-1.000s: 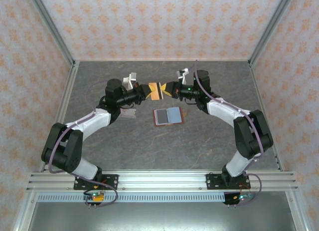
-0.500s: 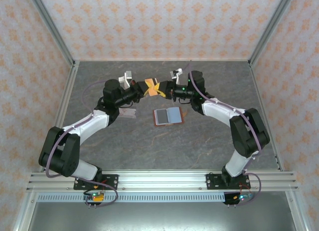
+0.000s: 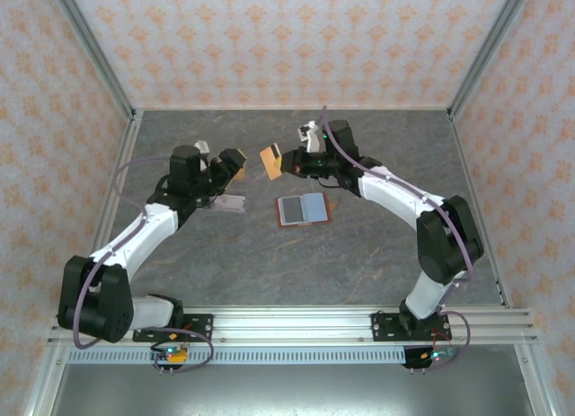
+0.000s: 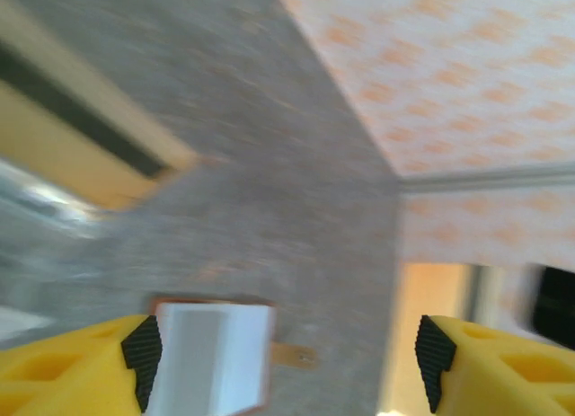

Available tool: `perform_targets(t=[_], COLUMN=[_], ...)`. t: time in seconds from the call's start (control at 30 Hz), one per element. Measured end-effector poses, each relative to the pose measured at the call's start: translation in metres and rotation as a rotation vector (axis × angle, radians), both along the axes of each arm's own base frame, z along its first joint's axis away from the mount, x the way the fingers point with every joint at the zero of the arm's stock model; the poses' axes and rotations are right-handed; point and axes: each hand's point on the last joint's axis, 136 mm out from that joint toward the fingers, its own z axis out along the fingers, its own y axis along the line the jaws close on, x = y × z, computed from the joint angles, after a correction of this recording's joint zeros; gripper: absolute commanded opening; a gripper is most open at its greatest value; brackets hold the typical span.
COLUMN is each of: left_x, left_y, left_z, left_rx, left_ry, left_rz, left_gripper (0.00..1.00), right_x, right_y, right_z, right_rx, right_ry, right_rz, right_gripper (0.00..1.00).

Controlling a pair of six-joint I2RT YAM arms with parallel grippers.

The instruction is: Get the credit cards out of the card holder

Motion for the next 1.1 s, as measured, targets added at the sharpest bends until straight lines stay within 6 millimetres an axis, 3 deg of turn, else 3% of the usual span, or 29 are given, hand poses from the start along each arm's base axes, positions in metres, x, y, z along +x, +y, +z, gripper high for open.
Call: perform_targets(t=[0.23, 0.37, 0.53, 0.77, 1.1], left_x=[-0.036, -0.056, -0.070, -0.080, -0.082], left_y=[0.082, 0.107, 0.118, 0.125, 0.124], left_z=[-0.022, -0.029, -0.029, -0.036, -0.039], left_rx=[0.300, 0.369, 0.399, 0.419, 0.429], left_ry=[0.159, 0.227, 0.253, 0.291, 0.299], left_rz=[0.169, 0.208, 0.218, 0.215, 0.193], left_gripper=[1.00, 1.00, 1.00, 1.00, 1.00], right_x=[0.011, 0.019, 0.026, 0.046, 0.049], right_y=[0.044, 0.070, 0.097, 0.122, 0.130], right_z=[0.004, -0.012, -0.028, -0.033, -0.046], right_rx=[-0.241, -0.354, -0.424, -0.446, -0.476], right_ry=[-0.302, -0.427, -0.544, -0.691, -0.785], right_rz=[0.135, 0.236, 0.356, 0.460, 0.570], right_gripper=[0.00, 0.00, 0.00, 0.00, 0.00])
